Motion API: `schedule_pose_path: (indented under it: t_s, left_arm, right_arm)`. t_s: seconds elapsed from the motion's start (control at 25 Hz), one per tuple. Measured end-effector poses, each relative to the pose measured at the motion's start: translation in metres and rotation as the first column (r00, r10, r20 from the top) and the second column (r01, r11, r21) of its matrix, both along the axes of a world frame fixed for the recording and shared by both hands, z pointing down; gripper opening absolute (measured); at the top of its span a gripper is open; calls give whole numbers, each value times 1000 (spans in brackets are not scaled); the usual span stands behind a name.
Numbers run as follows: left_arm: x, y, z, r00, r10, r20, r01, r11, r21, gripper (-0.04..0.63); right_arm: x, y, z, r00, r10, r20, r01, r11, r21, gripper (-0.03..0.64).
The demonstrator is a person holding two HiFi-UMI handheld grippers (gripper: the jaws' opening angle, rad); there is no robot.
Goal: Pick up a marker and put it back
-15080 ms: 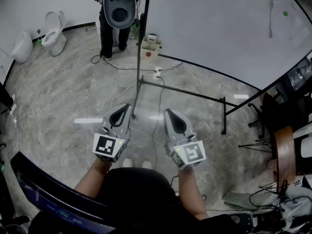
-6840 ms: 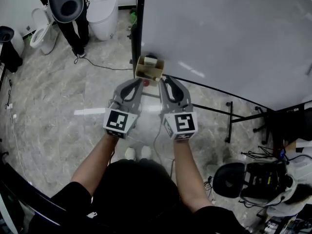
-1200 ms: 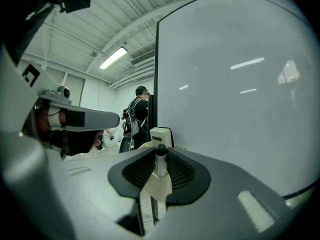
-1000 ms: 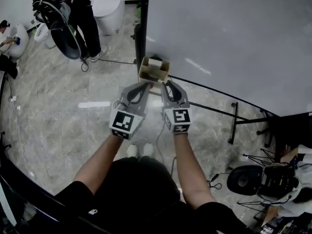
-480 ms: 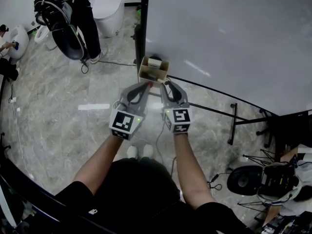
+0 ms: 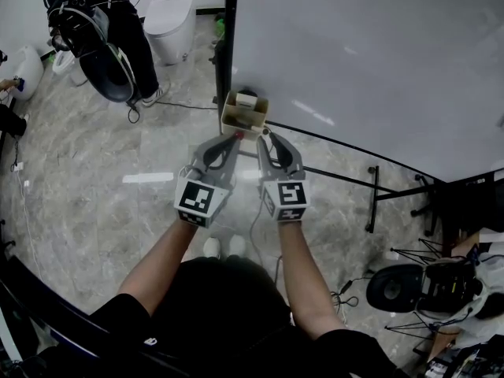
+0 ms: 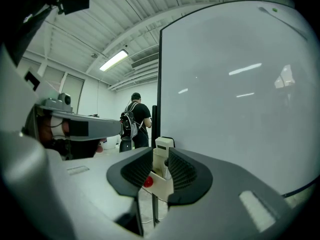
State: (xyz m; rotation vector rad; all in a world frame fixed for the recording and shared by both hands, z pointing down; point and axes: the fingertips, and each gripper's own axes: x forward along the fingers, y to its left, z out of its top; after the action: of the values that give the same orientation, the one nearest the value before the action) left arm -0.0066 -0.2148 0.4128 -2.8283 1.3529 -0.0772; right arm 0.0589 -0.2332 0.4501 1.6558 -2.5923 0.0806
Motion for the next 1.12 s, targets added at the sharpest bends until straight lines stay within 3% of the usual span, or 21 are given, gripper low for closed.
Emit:
schedule_pose_path:
  t_s: [0.52, 0.8, 1.0, 1.12]
  left_arm:
    - [-9, 26, -18, 999, 29, -16, -28, 999, 41, 3]
    - [-13, 46, -25, 999, 50, -12, -49, 997, 58, 4]
    - [-17, 58, -30, 998, 58, -8, -58, 996, 69, 5]
    - [-20, 62, -31, 998, 58, -10, -57, 996, 72, 3]
  right_arm:
    - [-7, 51, -53, 1000, 15, -14, -13, 993, 115, 11]
    - [-13, 80, -74, 1000, 11, 10, -12, 990, 140, 9]
    - [-13, 93, -56, 997, -18, -75, 31, 983, 179, 9]
    - [-16, 97, -61, 998, -11, -59, 22, 983, 182, 9]
